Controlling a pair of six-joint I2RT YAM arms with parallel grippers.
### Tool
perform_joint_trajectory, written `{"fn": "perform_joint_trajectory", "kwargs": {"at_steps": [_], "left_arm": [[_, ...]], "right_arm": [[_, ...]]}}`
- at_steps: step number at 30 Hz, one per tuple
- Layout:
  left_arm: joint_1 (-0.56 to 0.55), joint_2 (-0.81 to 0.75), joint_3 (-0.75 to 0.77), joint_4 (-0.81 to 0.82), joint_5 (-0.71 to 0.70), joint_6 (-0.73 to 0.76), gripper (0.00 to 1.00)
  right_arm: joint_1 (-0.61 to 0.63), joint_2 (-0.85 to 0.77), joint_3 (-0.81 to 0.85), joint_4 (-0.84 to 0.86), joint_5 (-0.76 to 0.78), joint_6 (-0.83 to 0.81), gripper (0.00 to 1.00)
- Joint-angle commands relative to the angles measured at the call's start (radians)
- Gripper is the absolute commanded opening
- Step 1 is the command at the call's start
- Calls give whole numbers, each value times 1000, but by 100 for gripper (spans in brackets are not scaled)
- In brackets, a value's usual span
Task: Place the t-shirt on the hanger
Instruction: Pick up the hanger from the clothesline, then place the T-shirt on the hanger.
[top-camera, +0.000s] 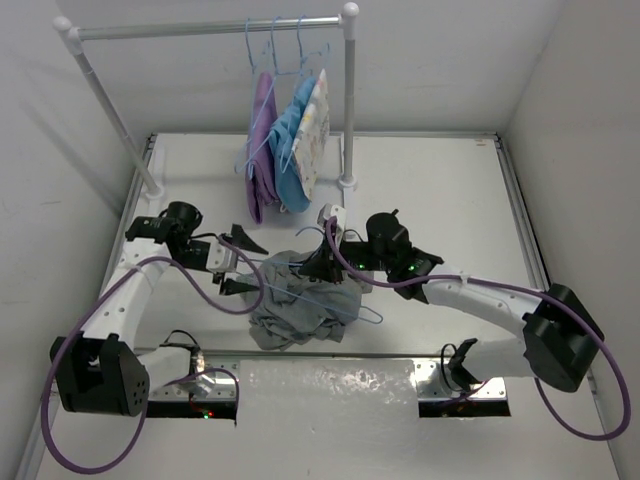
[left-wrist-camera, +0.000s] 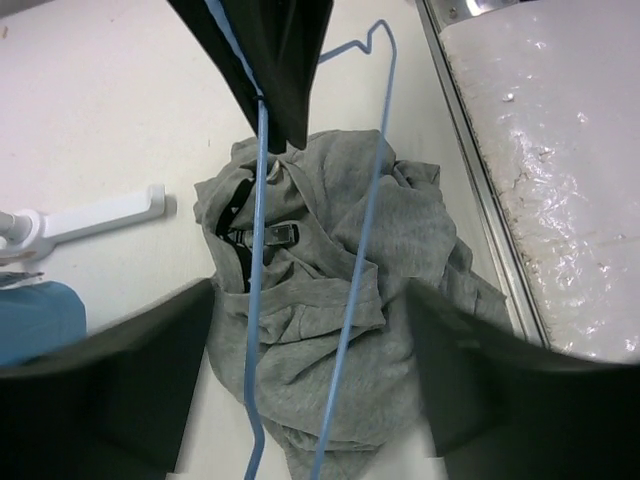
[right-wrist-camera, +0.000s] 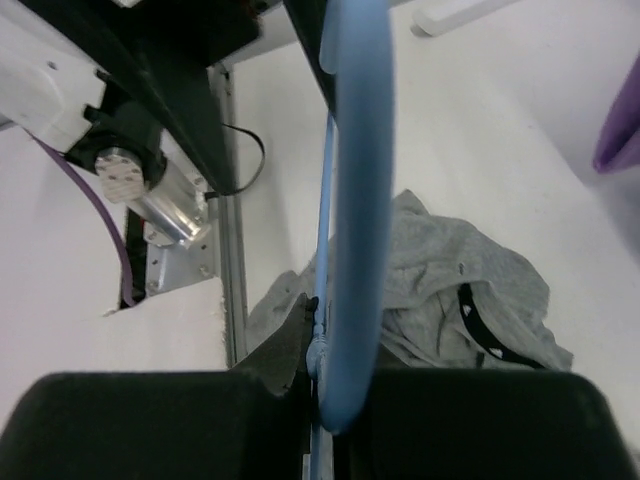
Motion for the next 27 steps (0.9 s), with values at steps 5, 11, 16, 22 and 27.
{"fn": "perform_joint_trajectory", "kwargs": {"at_steps": [5, 11, 16, 22, 27], "left_arm": [[-8, -58, 47, 103, -11, -203, 100], [-8, -227, -9, 735, -399, -1092, 100], [-9, -178, -6, 749, -478, -1212, 100], [-254, -34, -3, 743, -796, -1285, 64], [-494, 99, 9, 753, -926, -1337, 55]], "right_arm": [[-6, -97, 40, -216, 164, -140, 0], [-8, -189, 92, -497, 286, -237, 0], [-8, -283, 153, -685, 431, -277, 0], [-8, -422, 181, -898, 626, -267, 0], [-8, -516, 200, -1004, 693, -238, 0]]}}
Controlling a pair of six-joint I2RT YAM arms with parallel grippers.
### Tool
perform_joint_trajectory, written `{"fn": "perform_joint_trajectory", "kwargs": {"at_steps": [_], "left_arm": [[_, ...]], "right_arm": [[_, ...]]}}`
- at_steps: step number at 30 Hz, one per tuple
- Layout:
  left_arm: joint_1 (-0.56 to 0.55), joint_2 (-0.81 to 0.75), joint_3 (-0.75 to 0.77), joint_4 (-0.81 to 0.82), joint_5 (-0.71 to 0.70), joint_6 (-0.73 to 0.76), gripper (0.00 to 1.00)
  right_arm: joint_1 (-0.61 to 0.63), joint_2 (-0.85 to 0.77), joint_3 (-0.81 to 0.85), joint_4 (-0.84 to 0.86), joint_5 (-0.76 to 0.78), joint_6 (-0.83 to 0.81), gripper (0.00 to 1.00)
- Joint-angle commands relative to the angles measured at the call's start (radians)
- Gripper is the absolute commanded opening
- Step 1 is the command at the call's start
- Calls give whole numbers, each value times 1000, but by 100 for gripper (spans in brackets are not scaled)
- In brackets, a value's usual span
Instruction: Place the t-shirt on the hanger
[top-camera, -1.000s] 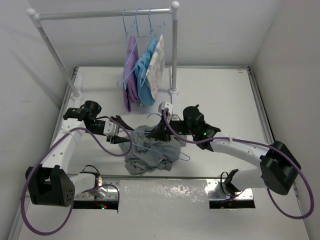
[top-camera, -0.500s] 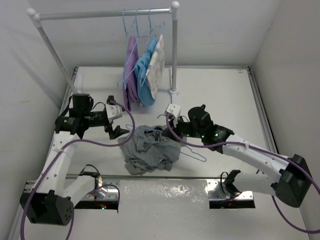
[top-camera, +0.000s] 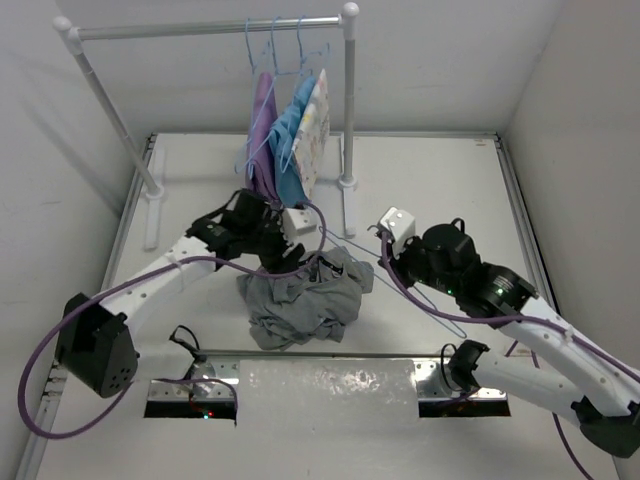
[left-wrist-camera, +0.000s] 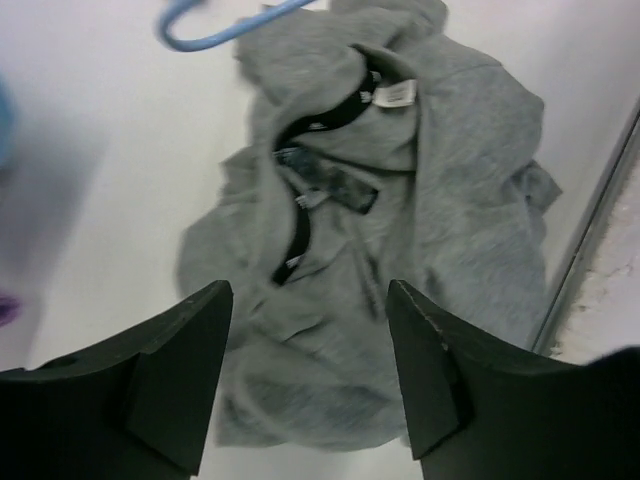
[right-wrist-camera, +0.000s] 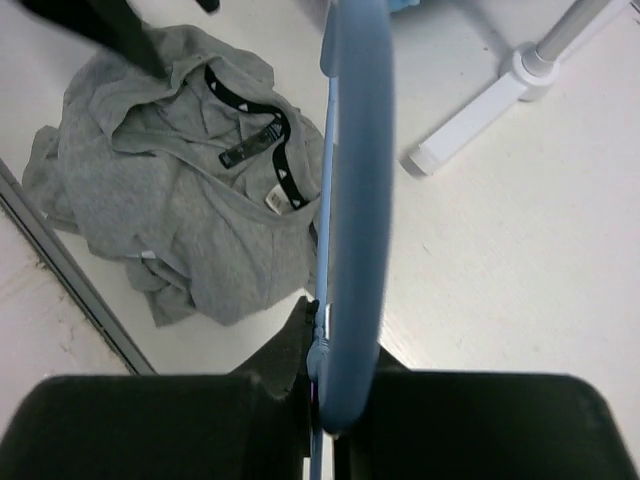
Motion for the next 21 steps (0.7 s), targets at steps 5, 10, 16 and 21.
{"fn": "perform_joint_trajectory", "kwargs": {"at_steps": [5, 10, 16, 21], "left_arm": [[-128, 112, 31, 67, -238, -107, 72], [-154, 212, 48, 79, -320, -106, 69], [-154, 205, 16, 136, -393, -83, 43], [-152, 182, 33, 86, -376, -72, 0]], "right_arm": [[-3, -94, 45, -129, 47, 48, 0], [-3, -49, 51, -164, 64, 29, 0], [-3, -43, 33, -134, -37, 8, 0], [-3, -32, 36, -161, -175, -56, 0]]}}
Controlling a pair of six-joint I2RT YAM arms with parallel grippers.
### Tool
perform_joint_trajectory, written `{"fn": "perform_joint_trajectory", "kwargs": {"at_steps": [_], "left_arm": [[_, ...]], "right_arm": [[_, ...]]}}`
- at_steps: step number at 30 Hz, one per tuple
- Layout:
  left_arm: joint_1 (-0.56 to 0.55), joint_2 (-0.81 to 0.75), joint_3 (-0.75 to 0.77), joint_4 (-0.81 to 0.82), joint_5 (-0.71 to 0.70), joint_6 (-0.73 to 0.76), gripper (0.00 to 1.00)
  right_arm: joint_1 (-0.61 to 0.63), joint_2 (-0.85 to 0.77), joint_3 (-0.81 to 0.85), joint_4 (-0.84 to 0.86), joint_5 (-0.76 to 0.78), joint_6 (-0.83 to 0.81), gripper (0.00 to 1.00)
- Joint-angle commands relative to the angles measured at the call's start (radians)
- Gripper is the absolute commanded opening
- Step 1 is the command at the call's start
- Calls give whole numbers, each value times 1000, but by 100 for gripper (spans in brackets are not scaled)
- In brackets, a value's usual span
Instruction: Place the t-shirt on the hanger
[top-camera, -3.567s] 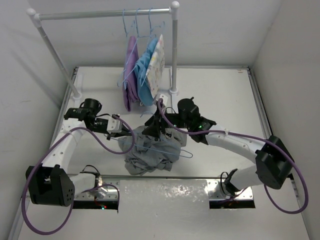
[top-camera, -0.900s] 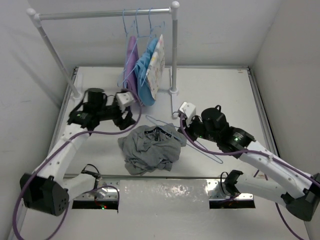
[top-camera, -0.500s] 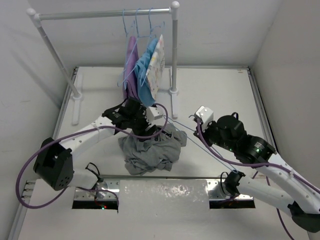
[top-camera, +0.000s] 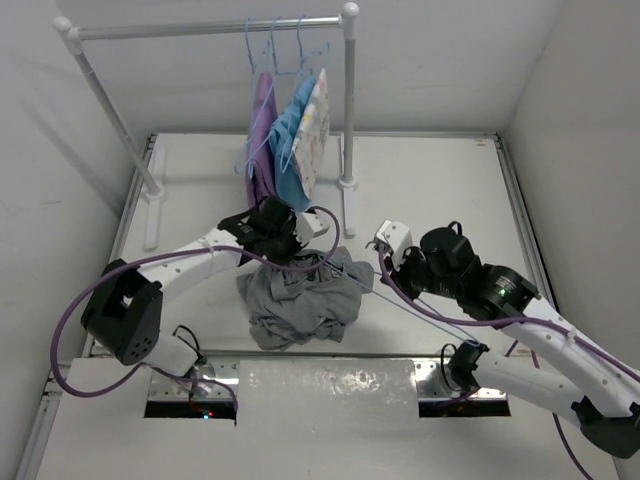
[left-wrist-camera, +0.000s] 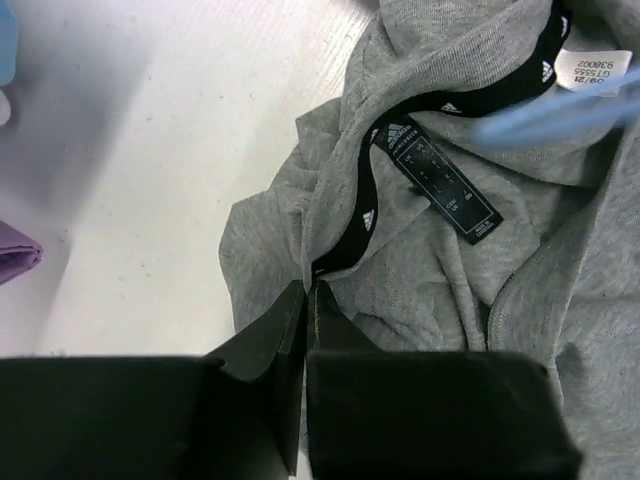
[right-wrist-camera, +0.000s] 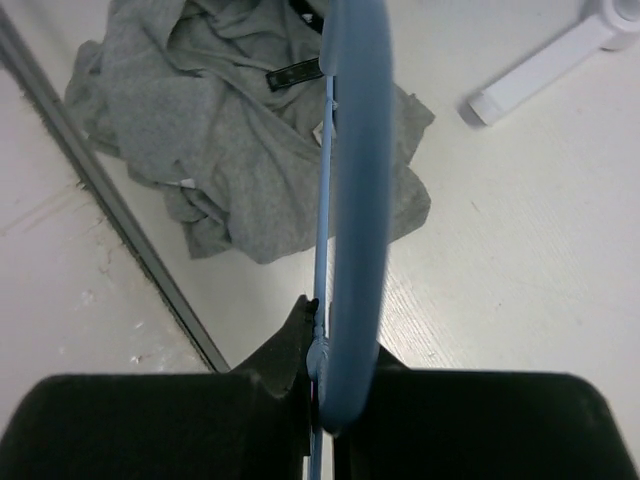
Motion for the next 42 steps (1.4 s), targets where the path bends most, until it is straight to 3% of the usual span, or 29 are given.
{"fn": "perform_joint_trajectory", "kwargs": {"at_steps": [1, 5, 11, 20, 29, 35, 42], "left_arm": [[-5, -67, 21, 3, -15, 9, 0], [-5, -139, 38, -3, -21, 20, 0], [-7, -173, 75, -49, 127, 49, 0], [-7, -208, 95, -44, 167, 61, 0], [-7, -239, 121, -47, 278, 63, 0], [-7, -317, 149, -93, 406, 72, 0], [-8, -374, 173, -121, 321, 49, 0]], "right_arm": [[-3, 1, 21, -7, -116, -60, 0], [-3, 0, 15, 10, -179, -83, 0], [-1, 78, 38, 101, -196, -74, 0], [11, 173, 89, 183, -233, -91, 0], [17, 215, 40, 367, -313, -66, 0], [58, 297, 50, 431, -166, -80, 0], [163, 336, 80, 395, 143, -114, 0]]}}
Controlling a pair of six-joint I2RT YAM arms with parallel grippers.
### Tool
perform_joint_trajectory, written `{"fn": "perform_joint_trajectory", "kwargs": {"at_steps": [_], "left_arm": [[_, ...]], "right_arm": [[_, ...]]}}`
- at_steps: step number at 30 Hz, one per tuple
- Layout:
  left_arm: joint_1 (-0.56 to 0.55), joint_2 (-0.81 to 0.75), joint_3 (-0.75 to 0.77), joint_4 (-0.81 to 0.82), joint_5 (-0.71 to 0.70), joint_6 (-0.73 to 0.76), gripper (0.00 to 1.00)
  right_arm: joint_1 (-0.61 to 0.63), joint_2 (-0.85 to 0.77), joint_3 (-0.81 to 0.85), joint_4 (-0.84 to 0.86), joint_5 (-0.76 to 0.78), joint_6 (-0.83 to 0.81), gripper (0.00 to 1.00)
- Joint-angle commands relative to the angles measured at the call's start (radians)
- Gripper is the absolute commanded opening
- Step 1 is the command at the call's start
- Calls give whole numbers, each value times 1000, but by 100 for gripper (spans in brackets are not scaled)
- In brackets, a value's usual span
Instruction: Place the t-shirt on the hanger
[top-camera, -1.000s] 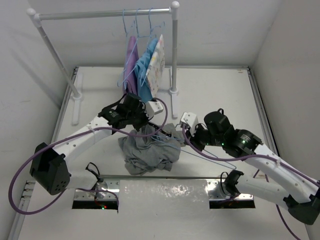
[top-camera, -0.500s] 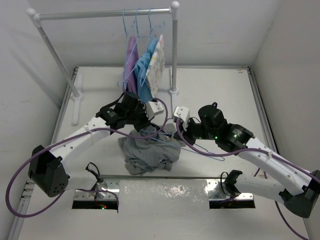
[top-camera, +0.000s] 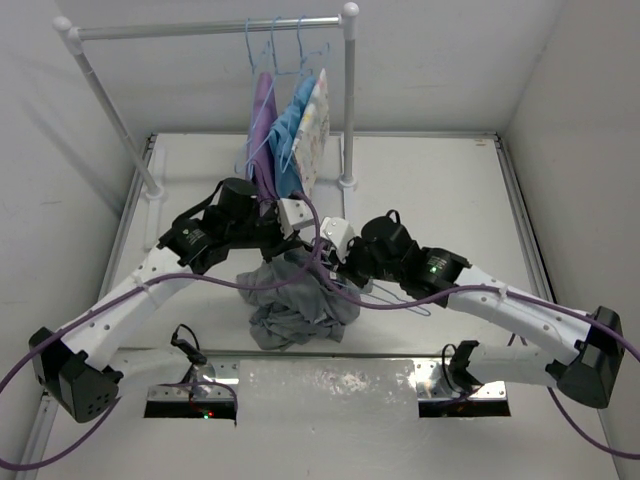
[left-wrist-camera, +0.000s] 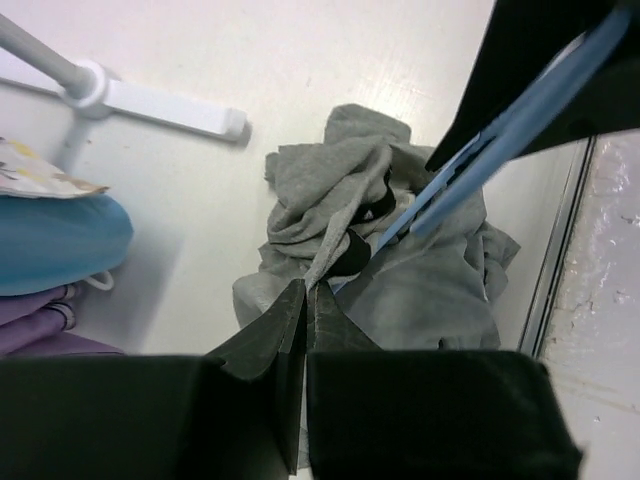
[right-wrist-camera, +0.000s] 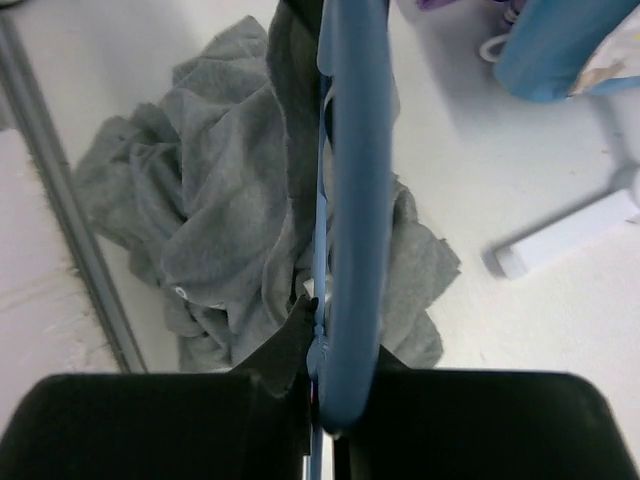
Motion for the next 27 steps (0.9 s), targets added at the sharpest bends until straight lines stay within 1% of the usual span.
{"fn": "perform_joint_trajectory", "kwargs": {"at_steps": [1, 3, 4, 7, 12, 19, 20, 21, 22, 23, 24, 25, 27], "left_arm": [[-7, -29, 50, 2, -29, -20, 0], [-7, -25, 50, 8, -7, -36, 0], [-7, -15, 52, 12, 28, -45, 0], [-16, 8, 59, 20, 74, -85, 0], [-34, 28, 53, 42, 91, -112, 0], [-39, 46, 38, 94, 80, -142, 0], [-39, 52, 36, 94, 86, -142, 3], [-40, 58, 29, 94, 91, -142, 9], [-40, 72, 26, 94, 88, -134, 18], [-40, 77, 19, 91, 77, -128, 28], [-40, 84, 9, 88, 47, -122, 40], [-40, 84, 6, 80, 28, -102, 44], [-40, 75, -2, 74, -26, -83, 53]], "right_arm": [[72, -8, 37, 55, 242, -37, 0], [97, -11, 20, 97, 261, -46, 0], [107, -8, 9, 120, 257, -49, 0], [112, 12, -17, 230, 226, -60, 0], [112, 28, -60, 324, 232, -61, 0], [111, 80, -170, 534, 267, -21, 0], [111, 91, -187, 555, 272, -17, 0], [111, 106, -204, 581, 271, -5, 0], [111, 111, -241, 633, 254, 3, 0], [111, 114, -256, 649, 246, 9, 0], [111, 120, -269, 660, 241, 26, 0], [111, 120, -301, 698, 232, 37, 0], [111, 120, -351, 768, 223, 58, 0]]}}
